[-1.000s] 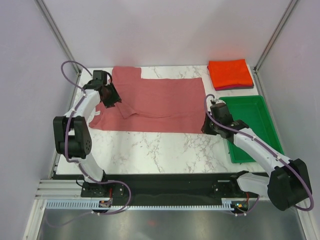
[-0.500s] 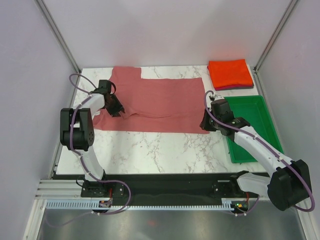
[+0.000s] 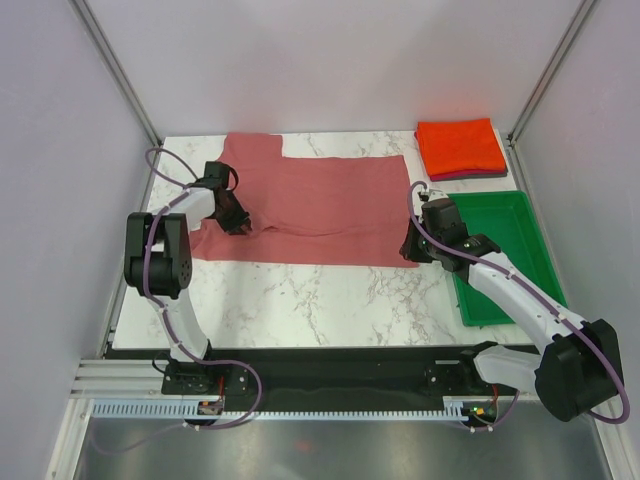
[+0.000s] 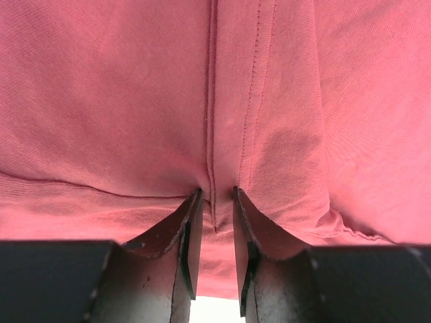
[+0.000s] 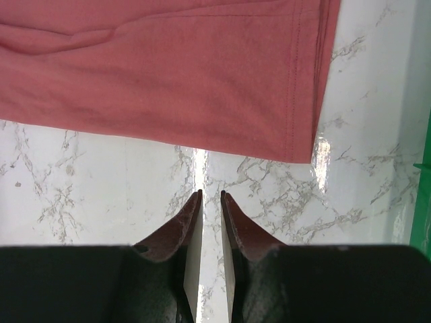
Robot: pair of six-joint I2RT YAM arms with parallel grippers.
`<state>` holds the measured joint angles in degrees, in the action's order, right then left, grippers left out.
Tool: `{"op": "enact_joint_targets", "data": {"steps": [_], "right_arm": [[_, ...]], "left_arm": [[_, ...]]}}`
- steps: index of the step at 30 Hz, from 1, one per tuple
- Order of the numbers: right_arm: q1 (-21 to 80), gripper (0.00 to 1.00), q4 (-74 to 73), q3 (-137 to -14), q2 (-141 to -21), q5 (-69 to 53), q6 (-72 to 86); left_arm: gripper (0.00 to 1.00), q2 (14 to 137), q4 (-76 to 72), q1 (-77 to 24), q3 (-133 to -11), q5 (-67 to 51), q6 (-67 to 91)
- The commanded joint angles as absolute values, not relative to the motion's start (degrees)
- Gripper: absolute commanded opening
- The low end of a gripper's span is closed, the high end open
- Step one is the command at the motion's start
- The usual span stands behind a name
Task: Fold and stack the t-shirts
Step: Fold the tshirt
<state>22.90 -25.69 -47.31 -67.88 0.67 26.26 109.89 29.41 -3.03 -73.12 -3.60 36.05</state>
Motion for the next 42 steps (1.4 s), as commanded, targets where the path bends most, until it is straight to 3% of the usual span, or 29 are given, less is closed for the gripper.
{"op": "enact_joint_targets", "data": {"steps": [1, 17, 27, 42], "right_arm": [[23.0, 0.24, -24.4, -47.5, -67.6, 0.5, 26.0], [22.9, 0.25, -24.2, -46.4, -66.7, 2.0, 25.7], [22.9, 0.25, -24.3, -46.3, -66.2, 2.2, 25.5], [22.9, 0.25, -24.7, -47.3, -66.5, 2.7, 25.2]], "left_arm": [[0.33, 109.5, 27.6, -4.1, -74.1, -1.8, 37.1], [0.28, 106.4, 29.2, -5.8, -73.7, 1.6, 37.4], [0.02, 106.9, 29.3, -6.6, -74.2, 1.9, 37.8], [0.02, 110.6, 29.3, -8.8, -84.3, 1.4, 35.8]]}}
